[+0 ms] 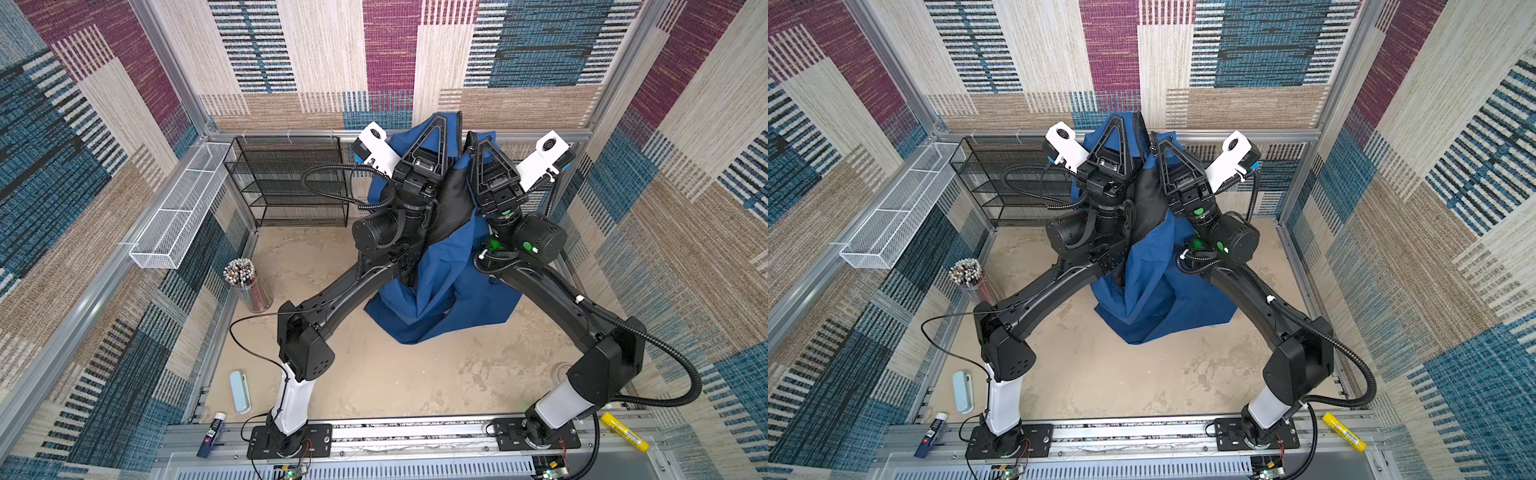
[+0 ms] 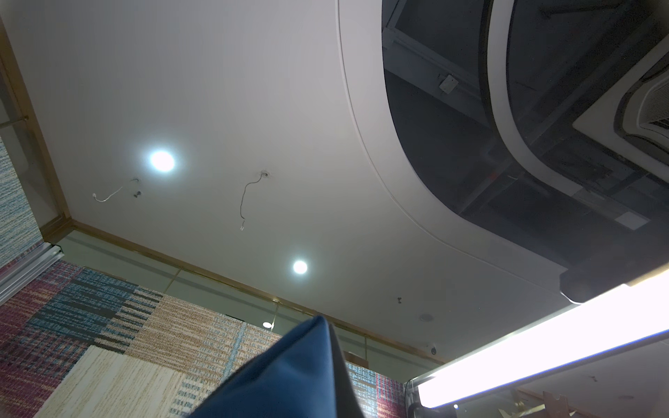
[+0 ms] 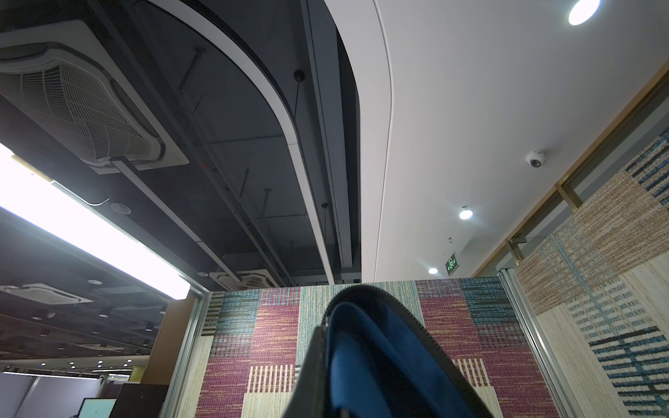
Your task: Zip up the jacket
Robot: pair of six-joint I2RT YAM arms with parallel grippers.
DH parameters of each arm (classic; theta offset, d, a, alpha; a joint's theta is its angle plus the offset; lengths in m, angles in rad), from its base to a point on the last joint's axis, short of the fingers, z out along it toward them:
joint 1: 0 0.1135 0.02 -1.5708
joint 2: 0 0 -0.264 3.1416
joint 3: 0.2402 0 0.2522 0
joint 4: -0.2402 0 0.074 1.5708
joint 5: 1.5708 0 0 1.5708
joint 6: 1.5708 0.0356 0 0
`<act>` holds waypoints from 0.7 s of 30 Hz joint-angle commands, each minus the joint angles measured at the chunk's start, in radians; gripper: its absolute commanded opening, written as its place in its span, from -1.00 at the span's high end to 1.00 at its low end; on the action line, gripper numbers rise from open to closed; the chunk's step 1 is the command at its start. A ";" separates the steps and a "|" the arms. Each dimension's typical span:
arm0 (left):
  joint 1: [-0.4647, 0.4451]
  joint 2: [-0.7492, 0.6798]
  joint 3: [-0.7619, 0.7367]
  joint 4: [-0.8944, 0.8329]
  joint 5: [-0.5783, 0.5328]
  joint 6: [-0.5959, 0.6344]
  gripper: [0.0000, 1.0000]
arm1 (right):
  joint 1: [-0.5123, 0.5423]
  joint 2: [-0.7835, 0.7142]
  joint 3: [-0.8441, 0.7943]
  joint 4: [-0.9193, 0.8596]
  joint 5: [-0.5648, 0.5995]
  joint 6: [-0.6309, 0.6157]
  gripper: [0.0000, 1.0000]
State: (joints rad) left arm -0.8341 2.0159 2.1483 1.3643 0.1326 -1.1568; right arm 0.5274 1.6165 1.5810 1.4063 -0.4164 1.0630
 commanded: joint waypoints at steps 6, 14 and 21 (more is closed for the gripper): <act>-0.003 0.018 0.029 0.044 -0.022 -0.015 1.00 | 0.003 0.002 0.004 0.445 -0.016 -0.014 1.00; -0.004 0.027 0.055 0.044 -0.039 0.006 1.00 | 0.006 -0.006 0.000 0.445 -0.027 -0.019 1.00; -0.005 0.046 0.077 0.042 -0.050 -0.003 1.00 | 0.008 -0.002 0.008 0.444 -0.038 -0.021 1.00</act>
State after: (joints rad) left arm -0.8360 2.0609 2.2101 1.3670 0.0849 -1.1557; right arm 0.5308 1.6165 1.5814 1.4063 -0.4351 1.0420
